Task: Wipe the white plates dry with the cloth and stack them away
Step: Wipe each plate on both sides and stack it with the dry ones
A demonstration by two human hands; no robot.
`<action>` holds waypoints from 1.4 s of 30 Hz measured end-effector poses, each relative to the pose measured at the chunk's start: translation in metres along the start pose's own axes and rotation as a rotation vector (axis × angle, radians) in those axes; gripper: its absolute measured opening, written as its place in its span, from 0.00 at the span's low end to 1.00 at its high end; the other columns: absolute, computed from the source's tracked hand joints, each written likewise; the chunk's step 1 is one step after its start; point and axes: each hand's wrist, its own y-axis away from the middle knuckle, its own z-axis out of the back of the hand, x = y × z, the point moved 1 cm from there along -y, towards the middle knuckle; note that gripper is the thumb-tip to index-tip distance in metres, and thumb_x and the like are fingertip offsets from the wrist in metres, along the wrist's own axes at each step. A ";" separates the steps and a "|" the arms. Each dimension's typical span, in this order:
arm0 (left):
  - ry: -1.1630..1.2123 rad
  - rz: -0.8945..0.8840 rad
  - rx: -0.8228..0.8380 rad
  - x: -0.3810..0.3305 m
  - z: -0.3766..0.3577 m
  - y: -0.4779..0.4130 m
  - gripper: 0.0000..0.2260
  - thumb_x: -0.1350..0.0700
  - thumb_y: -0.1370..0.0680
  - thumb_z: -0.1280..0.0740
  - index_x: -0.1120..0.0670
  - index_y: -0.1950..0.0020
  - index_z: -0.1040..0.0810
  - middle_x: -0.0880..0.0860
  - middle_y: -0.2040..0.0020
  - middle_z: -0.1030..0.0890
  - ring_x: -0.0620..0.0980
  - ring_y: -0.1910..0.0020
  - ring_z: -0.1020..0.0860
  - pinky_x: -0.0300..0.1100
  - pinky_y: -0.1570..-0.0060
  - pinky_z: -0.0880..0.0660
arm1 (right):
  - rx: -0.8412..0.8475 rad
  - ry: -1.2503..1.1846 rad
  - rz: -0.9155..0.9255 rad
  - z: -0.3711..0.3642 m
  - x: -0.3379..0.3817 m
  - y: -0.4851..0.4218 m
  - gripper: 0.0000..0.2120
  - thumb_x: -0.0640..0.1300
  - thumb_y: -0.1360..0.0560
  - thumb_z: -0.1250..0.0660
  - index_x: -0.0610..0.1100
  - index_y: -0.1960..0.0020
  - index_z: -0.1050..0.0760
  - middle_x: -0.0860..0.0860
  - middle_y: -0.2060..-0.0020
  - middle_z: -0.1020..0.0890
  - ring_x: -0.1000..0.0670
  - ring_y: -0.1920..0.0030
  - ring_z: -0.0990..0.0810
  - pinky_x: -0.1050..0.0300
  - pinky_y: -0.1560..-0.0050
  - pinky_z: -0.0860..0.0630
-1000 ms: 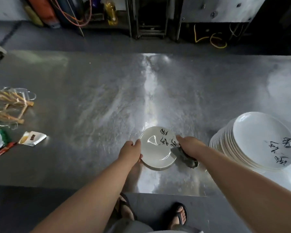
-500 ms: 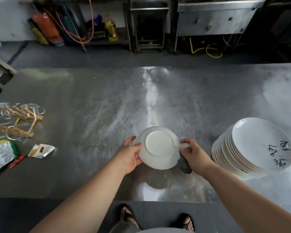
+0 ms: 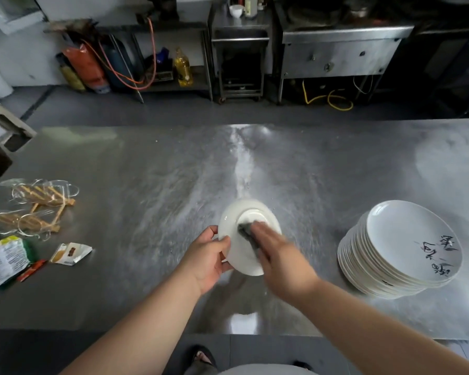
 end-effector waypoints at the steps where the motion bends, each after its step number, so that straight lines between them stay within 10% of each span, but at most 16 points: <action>1: 0.014 -0.021 0.016 -0.005 -0.005 0.004 0.11 0.65 0.16 0.38 0.56 0.35 0.24 0.60 0.46 0.15 0.56 0.55 0.17 0.48 0.62 0.18 | 0.051 0.067 0.064 -0.010 0.003 0.006 0.24 0.41 0.17 0.40 0.47 0.21 0.32 0.55 0.19 0.36 0.54 0.19 0.41 0.56 0.20 0.40; 10: 0.070 -0.165 0.152 -0.047 -0.028 0.045 0.18 0.66 0.16 0.40 0.48 0.30 0.25 0.58 0.38 0.15 0.57 0.48 0.15 0.54 0.53 0.18 | 0.003 0.482 0.123 0.033 0.021 -0.045 0.44 0.73 0.19 0.60 0.43 0.14 0.55 0.48 0.15 0.55 0.45 0.16 0.60 0.42 0.16 0.54; 18: 0.058 -0.193 0.131 -0.070 -0.028 0.052 0.18 0.65 0.16 0.40 0.49 0.29 0.26 0.61 0.39 0.15 0.58 0.47 0.16 0.50 0.60 0.17 | 0.063 0.449 0.358 0.022 0.038 0.000 0.45 0.72 0.18 0.47 0.39 0.16 0.44 0.43 0.16 0.45 0.40 0.16 0.47 0.39 0.21 0.37; 38: 0.051 -0.244 0.154 -0.080 -0.041 0.067 0.19 0.65 0.17 0.39 0.51 0.28 0.27 0.59 0.38 0.16 0.58 0.48 0.16 0.55 0.51 0.19 | -0.014 0.631 0.235 0.074 0.040 -0.045 0.45 0.74 0.19 0.51 0.43 0.15 0.48 0.47 0.15 0.52 0.42 0.15 0.56 0.45 0.16 0.58; 42: 0.147 -0.282 0.109 -0.093 -0.037 0.063 0.20 0.66 0.17 0.39 0.51 0.28 0.27 0.58 0.39 0.15 0.54 0.51 0.14 0.49 0.58 0.15 | 0.014 0.540 0.278 0.056 0.053 -0.019 0.46 0.74 0.20 0.49 0.39 0.16 0.43 0.44 0.16 0.45 0.38 0.16 0.48 0.38 0.18 0.46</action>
